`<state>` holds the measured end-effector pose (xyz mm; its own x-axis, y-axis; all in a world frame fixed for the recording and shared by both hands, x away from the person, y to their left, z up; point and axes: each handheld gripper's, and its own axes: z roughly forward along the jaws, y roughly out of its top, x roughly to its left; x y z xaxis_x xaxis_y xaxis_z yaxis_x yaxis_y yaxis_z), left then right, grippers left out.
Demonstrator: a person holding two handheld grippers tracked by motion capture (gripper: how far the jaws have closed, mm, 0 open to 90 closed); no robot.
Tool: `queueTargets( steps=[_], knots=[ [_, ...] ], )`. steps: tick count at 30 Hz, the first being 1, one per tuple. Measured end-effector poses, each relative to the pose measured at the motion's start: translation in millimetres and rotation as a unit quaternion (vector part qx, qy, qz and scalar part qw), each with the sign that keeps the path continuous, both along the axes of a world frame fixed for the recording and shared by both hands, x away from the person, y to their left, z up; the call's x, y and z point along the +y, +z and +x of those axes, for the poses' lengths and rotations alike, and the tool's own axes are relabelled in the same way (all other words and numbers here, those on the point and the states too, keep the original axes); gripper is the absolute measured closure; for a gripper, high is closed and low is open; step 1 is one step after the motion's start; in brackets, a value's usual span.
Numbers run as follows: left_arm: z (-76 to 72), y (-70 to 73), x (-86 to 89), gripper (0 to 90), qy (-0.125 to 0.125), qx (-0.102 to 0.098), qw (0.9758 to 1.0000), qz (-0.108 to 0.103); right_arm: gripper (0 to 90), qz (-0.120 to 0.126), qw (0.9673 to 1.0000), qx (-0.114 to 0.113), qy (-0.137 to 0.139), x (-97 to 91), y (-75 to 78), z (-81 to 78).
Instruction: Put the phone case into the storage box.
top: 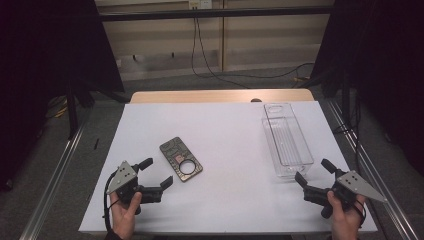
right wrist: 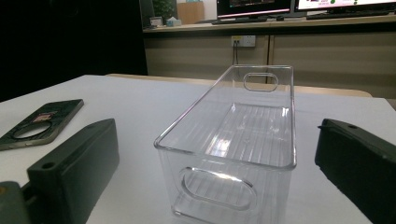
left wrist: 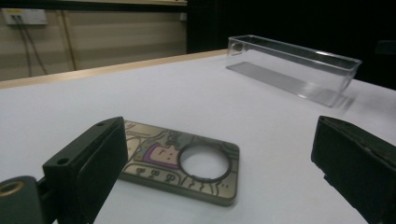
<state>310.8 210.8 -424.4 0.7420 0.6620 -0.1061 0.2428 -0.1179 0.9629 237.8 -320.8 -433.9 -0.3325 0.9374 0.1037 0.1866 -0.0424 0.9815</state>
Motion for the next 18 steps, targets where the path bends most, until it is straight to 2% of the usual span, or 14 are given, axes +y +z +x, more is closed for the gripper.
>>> queueTargets(
  steps=[2, 6, 11, 13, 18],
  knots=[
    [0.4, 0.6, -0.6, 3.8, 0.001, -0.006, 1.0, 0.006, 0.0, 0.0, 1.0, 0.0, 0.0, -0.2, 0.1, -0.1],
    [4.2, 2.9, -2.3, 3.5, 0.008, -0.024, 0.9997, 0.001, 0.0, 0.001, 1.0, 0.0, 0.001, 0.4, 0.1, 0.1],
    [6.9, 3.1, -5.0, 1.5, 0.009, -0.024, 0.9996, -0.009, 0.0, 0.001, 1.0, 0.001, 0.001, 0.5, 0.0, 0.3],
    [9.7, 4.2, -9.0, 1.4, 0.013, -0.028, 0.9995, -0.012, 0.0, 0.001, 1.0, 0.0, 0.001, 0.4, 0.0, 0.2],
    [15.0, 6.6, -15.1, 1.4, 0.001, -0.043, 0.999, -0.015, 0.0, 0.001, 1.0, 0.0, 0.002, 0.6, 0.2, 0.2]
  ],
)
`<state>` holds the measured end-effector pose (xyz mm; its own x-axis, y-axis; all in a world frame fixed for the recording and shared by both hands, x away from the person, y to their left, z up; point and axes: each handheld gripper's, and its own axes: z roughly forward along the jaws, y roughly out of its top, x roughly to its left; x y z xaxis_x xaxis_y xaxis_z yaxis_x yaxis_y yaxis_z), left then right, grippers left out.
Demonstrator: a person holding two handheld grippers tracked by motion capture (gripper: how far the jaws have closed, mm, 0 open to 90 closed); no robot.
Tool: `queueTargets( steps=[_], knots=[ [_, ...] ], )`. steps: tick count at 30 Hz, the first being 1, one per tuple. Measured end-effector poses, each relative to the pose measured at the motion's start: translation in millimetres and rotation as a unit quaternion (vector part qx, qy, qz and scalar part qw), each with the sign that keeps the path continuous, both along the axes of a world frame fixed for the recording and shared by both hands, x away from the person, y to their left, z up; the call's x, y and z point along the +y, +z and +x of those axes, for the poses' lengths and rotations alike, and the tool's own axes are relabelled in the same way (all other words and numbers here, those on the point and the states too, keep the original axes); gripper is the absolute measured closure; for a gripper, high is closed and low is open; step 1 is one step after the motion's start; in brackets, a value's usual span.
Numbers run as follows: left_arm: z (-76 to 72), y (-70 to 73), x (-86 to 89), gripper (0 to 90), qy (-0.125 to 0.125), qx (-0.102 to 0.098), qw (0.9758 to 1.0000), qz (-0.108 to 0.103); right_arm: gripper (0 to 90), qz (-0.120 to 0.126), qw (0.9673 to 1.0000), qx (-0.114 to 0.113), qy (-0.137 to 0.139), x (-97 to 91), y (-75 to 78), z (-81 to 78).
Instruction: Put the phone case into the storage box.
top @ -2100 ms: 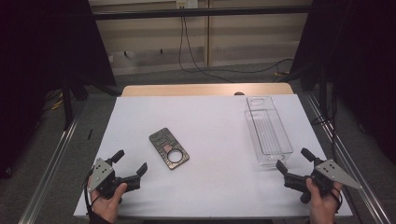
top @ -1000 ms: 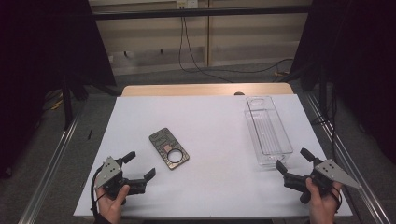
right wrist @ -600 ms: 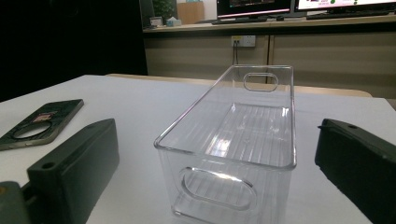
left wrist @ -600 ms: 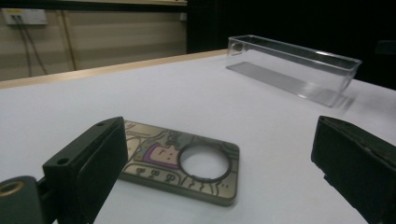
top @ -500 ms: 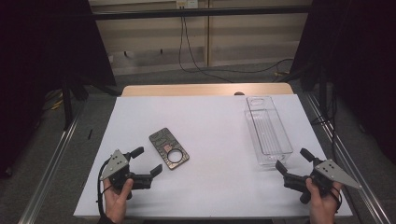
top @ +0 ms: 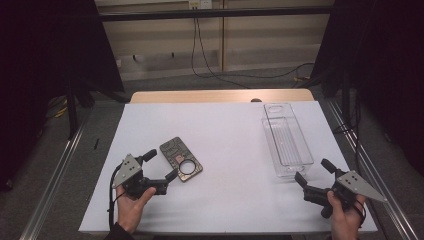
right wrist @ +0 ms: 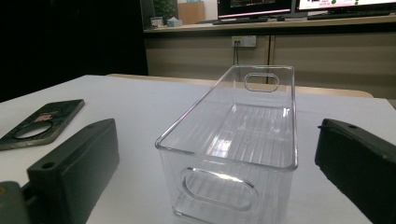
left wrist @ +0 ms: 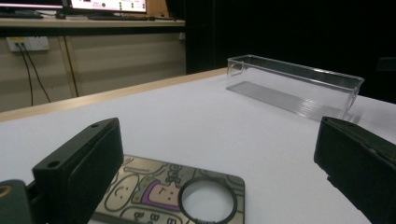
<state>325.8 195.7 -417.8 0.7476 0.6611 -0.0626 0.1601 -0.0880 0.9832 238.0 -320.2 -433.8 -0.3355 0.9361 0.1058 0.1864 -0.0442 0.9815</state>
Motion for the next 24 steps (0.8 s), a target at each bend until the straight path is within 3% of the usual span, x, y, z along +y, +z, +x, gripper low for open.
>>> queueTargets(
  steps=[13, 15, 24],
  knots=[
    [16.4, 6.3, -8.6, 1.4, 0.012, -0.022, 0.9997, -0.006, 0.0, -0.001, 1.0, 0.0, 0.0, 0.1, 0.0, 0.0],
    [20.2, 6.7, -10.4, 1.4, 0.016, -0.032, 0.9994, 0.004, 0.0, 0.0, 1.0, 0.0, -0.001, 0.0, -0.1, 0.1],
    [36.5, 9.0, -15.8, 1.4, 0.023, -0.038, 0.999, -0.001, 0.0, -0.001, 1.0, -0.001, 0.002, 0.5, 0.2, -0.1]
  ],
)
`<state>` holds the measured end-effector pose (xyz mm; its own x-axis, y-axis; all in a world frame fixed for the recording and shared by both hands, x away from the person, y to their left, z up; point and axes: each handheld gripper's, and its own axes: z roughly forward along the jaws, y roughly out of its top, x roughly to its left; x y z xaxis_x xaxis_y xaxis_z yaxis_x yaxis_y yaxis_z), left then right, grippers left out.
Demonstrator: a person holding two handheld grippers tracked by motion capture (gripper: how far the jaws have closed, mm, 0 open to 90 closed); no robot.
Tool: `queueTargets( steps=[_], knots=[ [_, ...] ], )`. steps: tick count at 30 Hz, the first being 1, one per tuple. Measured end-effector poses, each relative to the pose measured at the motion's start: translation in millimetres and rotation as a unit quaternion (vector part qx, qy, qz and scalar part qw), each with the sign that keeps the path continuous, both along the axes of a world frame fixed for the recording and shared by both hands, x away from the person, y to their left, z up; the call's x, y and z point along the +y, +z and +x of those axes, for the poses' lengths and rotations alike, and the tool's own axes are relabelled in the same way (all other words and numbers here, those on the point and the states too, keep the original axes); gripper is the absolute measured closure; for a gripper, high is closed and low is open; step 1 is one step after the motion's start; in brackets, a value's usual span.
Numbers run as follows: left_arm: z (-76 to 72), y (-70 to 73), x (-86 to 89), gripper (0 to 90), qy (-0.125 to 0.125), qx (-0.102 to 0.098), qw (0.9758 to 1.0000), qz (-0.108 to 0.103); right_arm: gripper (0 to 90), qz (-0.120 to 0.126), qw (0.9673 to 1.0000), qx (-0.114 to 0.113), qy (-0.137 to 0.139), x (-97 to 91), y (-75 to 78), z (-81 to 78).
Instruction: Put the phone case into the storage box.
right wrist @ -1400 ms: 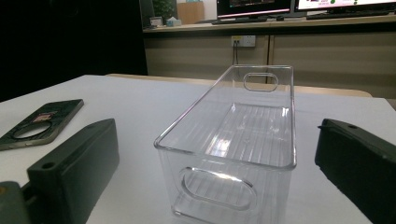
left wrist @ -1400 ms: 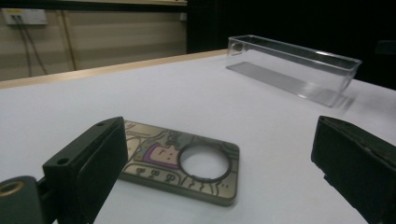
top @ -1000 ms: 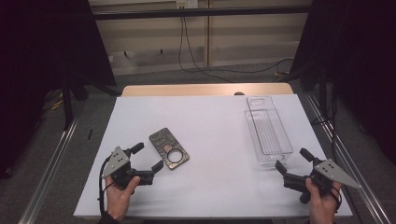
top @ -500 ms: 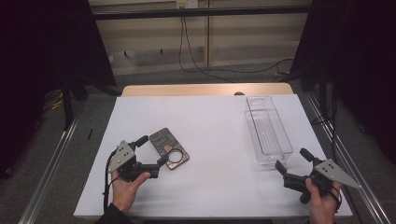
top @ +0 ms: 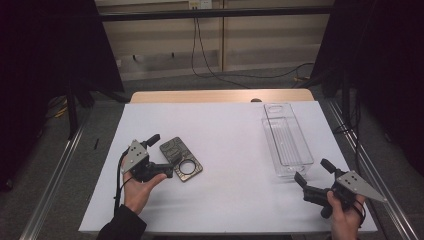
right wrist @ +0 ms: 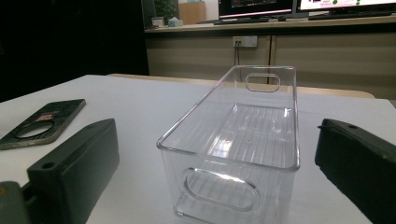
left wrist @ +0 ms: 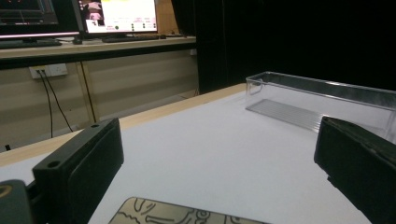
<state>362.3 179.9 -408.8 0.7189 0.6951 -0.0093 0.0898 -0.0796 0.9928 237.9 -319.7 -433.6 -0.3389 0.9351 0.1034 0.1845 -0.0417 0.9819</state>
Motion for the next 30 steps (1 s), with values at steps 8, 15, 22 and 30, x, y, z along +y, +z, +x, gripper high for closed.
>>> queueTargets(
  steps=[8, 15, 22, 30],
  knots=[
    [13.7, 3.2, -7.5, 2.0, 0.002, 0.0, 1.0, 0.001, 0.0, 0.0, 1.0, 0.001, -0.001, -0.2, -0.1, 0.0],
    [27.0, 8.0, -14.9, 2.8, 0.006, -0.001, 1.0, -0.005, 0.0, -0.001, 1.0, 0.0, -0.001, -0.4, -0.1, 0.0],
    [39.7, 5.8, -23.3, 3.6, 0.01, 0.009, 0.9999, 0.006, 0.0, 0.001, 1.0, 0.002, -0.001, -0.3, -0.4, 0.2],
    [55.7, 11.3, -27.1, 4.6, 0.022, -0.002, 0.9997, 0.006, 0.0, 0.0, 1.0, 0.002, 0.0, -0.5, -0.6, 0.3]
  ],
)
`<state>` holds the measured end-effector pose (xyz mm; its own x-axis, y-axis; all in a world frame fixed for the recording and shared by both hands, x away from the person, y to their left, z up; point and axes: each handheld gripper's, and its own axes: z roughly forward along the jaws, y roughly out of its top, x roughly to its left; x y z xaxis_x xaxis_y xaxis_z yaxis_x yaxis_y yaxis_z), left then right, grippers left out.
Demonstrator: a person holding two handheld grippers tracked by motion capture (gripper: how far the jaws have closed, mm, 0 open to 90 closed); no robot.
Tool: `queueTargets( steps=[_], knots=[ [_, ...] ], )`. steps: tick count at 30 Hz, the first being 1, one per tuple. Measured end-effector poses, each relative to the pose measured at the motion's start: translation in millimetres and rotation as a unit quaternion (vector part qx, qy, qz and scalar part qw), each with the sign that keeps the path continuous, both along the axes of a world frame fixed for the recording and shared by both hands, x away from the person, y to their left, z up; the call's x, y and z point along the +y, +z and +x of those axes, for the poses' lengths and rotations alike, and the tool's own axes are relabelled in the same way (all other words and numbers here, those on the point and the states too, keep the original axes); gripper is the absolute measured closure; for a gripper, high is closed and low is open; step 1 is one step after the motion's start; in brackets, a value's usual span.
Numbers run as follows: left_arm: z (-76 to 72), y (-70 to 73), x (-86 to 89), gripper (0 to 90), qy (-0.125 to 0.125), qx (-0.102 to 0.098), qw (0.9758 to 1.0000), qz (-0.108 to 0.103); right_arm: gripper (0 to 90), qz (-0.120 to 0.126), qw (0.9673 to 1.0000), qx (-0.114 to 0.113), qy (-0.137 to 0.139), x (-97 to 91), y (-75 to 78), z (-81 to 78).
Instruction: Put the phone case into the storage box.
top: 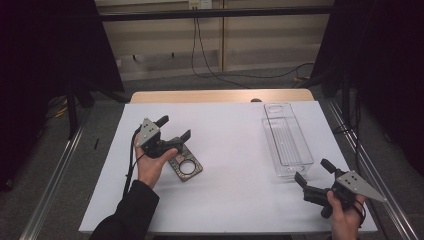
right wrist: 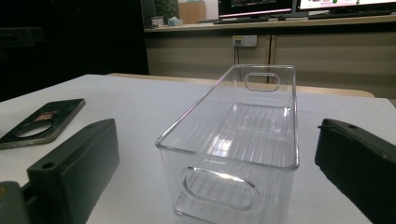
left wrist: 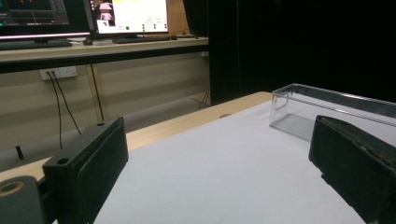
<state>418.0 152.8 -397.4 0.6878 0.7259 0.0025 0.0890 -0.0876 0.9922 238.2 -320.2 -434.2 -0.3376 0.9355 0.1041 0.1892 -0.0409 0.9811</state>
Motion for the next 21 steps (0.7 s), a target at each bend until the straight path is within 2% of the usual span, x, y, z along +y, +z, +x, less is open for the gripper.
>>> queueTargets(
  steps=[7, 9, 10, 12, 13, 15, 19, 21],
  knots=[
    [9.8, 5.6, 2.8, 6.5, 0.011, -0.012, 0.9998, -0.006, 0.0, 0.0, 1.0, 0.0, 0.001, -0.2, 0.0, -0.2],
    [12.4, 5.8, 2.9, 8.3, 0.014, -0.018, 0.9997, 0.001, 0.0, -0.002, 1.0, 0.0, 0.0, -0.3, 0.1, -0.1],
    [13.6, 6.1, 2.6, 10.9, 0.015, -0.023, 0.9996, 0.012, 0.0, -0.002, 1.0, 0.0, 0.0, -0.5, 0.1, -0.1],
    [14.1, 5.7, 1.8, 14.0, 0.013, -0.025, 0.9995, 0.013, 0.0, 0.0, 1.0, 0.0, -0.001, -0.7, 0.0, 0.1],
    [13.8, 5.2, 0.7, 17.7, 0.01, -0.023, 0.9996, 0.009, 0.0, -0.001, 1.0, 0.0, -0.001, -0.8, 0.1, 0.0],
    [12.9, 4.7, 0.5, 21.2, 0.004, -0.021, 0.9996, 0.018, 0.0, -0.002, 1.0, -0.001, 0.0, -0.7, 0.2, 0.0],
    [13.8, 3.3, 3.4, 36.7, 0.002, -0.011, 0.9996, 0.027, 0.0, 0.0, 1.0, -0.001, 0.001, -0.1, 0.2, -0.3],
    [15.0, 1.9, 4.1, 45.0, -0.004, -0.007, 0.9997, 0.023, 0.0, 0.0, 1.0, -0.001, 0.002, -0.1, 0.2, -0.3]
  ],
)
